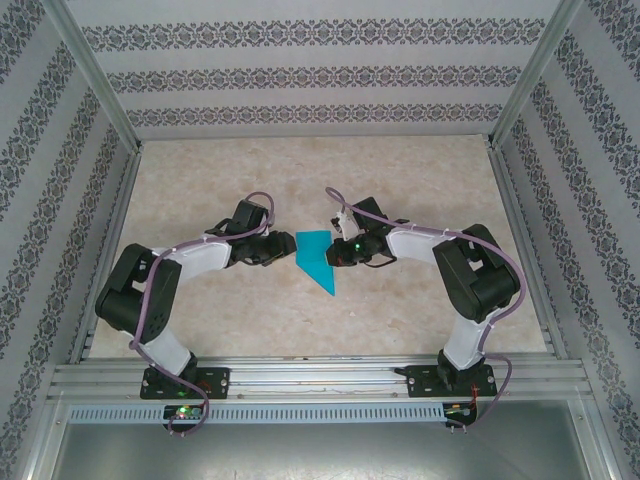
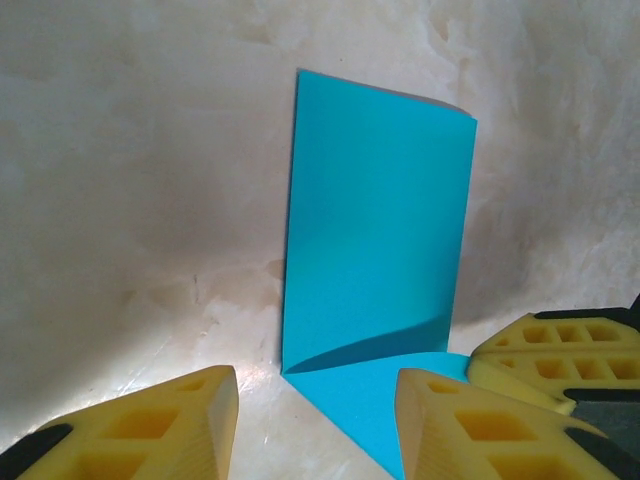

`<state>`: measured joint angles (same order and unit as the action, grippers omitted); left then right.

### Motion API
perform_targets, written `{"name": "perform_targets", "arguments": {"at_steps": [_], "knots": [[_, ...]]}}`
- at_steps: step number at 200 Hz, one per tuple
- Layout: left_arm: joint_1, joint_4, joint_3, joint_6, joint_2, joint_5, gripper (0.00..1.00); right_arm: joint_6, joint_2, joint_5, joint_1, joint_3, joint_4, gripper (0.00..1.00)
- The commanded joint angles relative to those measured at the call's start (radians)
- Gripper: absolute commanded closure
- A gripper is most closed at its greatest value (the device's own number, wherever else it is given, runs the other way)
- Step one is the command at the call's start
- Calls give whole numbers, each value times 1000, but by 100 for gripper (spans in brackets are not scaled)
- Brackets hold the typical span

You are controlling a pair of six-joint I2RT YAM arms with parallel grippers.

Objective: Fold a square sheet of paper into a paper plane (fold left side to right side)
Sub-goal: Fourth fold the wing at the center of the table.

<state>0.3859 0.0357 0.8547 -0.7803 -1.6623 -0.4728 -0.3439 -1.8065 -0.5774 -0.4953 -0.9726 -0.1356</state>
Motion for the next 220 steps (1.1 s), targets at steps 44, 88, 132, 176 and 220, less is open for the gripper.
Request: {"name": "perform_targets", "arguments": {"at_steps": [44,88,132,176,220], "knots": [[-7,-121,21,-46,-91,-106,53,-27,101,-12,-1,62,41,100],[-4,-154,55,-58,-151,-150,55,-50,117,-21,0,82,72,100],[5,-186,90,-73,-193,-177,64,-62,122,-27,5,101,87,100],[13,-191,112,-76,-186,-193,73,-66,158,36,9,113,54,73],[19,-145,137,-75,-159,-231,76,-32,285,217,-18,109,-75,50]]}}
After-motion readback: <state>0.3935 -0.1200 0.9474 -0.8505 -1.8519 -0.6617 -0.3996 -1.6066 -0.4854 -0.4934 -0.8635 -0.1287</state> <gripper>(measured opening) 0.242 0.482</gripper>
